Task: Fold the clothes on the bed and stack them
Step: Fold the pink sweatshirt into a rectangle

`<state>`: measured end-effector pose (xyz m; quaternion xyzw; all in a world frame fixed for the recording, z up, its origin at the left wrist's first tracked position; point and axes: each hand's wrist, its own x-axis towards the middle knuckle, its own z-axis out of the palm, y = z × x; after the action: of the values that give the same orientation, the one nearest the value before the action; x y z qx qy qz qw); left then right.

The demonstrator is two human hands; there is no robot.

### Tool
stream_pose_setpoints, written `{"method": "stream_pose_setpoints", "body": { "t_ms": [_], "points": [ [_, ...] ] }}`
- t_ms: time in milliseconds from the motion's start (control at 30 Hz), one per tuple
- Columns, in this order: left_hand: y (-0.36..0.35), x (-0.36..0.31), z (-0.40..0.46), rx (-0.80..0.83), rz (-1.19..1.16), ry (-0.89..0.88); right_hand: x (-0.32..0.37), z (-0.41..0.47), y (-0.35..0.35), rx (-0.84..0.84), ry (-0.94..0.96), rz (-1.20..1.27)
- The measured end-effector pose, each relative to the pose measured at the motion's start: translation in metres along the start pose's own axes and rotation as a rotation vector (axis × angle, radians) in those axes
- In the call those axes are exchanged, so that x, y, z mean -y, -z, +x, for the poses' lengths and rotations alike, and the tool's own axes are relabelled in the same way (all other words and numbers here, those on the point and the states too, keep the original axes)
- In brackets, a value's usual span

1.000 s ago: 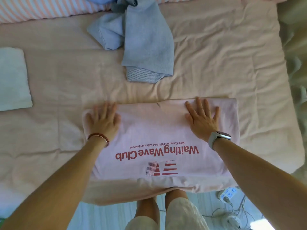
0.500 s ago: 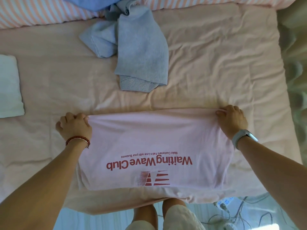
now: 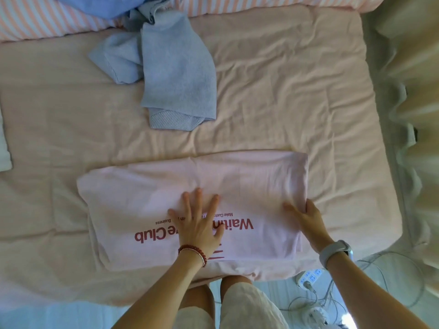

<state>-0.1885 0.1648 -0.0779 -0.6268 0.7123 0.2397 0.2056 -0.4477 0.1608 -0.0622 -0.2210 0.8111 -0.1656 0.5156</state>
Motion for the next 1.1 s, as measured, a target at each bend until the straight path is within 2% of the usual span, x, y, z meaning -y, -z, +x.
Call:
{"method": "stream_pose_setpoints", "body": {
  "t_ms": [100,233,267,333,433,500,667,767,800,867,933,1000,1033,1100],
  "points": [
    [-0.006,0.004,0.011,0.114,0.011,0.013,0.003,-0.012,0.004,0.085,0.035,0.075],
    [0.021,0.014,0.019,0.27,-0.121,-0.033,0.036,-0.038,-0.001,0.222,0.212,0.085],
    [0.031,0.02,0.018,0.267,-0.237,-0.039,0.048,-0.046,-0.005,0.27,0.26,0.065],
    [0.051,0.037,0.013,0.202,-0.632,-0.005,0.073,-0.067,-0.02,0.386,0.353,0.042],
    [0.083,0.081,-0.005,0.219,-1.365,0.23,0.108,-0.097,-0.063,0.526,0.48,-0.062],
    [0.092,0.121,-0.024,0.26,-1.693,0.356,0.125,-0.116,-0.105,0.591,0.522,-0.149],
    [0.07,0.216,-0.062,0.27,-2.045,0.451,0.136,-0.162,-0.227,0.803,0.554,-0.243],
    [0.052,0.241,-0.073,0.315,-2.005,0.492,0.116,-0.175,-0.275,0.844,0.539,-0.464],
    [0.047,0.243,-0.074,0.313,-1.973,0.496,0.109,-0.178,-0.283,0.807,0.545,-0.523],
    [0.039,0.239,-0.072,0.203,-1.794,0.5,0.095,-0.181,-0.287,0.626,0.564,-0.513],
    [0.032,0.231,-0.067,0.066,-1.501,0.474,0.081,-0.178,-0.28,0.318,0.642,-0.478],
    [0.024,0.221,-0.064,-0.03,-1.292,0.489,0.069,-0.17,-0.265,0.001,0.702,-0.542],
    [0.023,0.217,-0.065,-0.086,-1.236,0.504,0.065,-0.165,-0.258,-0.105,0.707,-0.584],
    [0.02,0.21,-0.069,-0.206,-1.249,0.483,0.059,-0.155,-0.244,-0.178,0.676,-0.648]
  ]
}}
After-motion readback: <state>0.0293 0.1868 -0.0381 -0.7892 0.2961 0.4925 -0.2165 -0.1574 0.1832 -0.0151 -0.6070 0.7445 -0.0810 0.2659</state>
